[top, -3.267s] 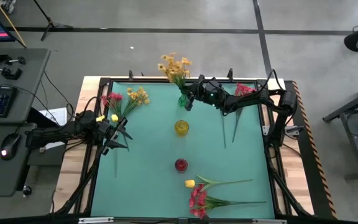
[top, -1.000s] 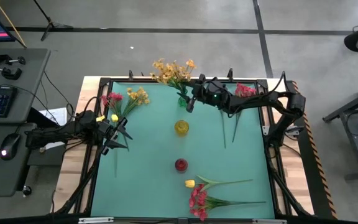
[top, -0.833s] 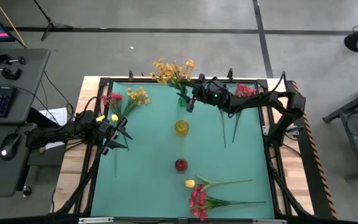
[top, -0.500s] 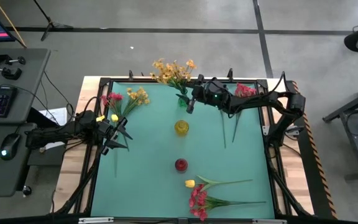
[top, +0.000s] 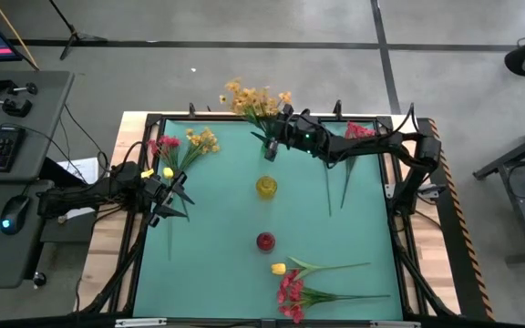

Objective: Sort flowers into vase by color
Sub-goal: Put the bottom yellow flowers into the green vase

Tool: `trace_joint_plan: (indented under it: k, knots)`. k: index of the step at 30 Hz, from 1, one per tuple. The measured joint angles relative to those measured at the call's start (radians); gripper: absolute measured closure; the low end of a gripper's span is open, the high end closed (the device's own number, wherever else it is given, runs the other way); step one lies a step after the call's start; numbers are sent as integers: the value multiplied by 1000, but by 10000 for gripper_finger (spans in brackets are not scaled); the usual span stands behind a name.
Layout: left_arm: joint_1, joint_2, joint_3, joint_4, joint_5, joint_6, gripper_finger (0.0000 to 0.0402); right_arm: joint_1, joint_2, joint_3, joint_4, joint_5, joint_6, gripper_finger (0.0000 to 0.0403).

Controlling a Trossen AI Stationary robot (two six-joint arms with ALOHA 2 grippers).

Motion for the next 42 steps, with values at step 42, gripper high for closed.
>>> trace_joint_plan:
  k: [42]
  knots:
    - [0,0,0,0,0,0,218,-2,0,3,-35,103,-22,247]
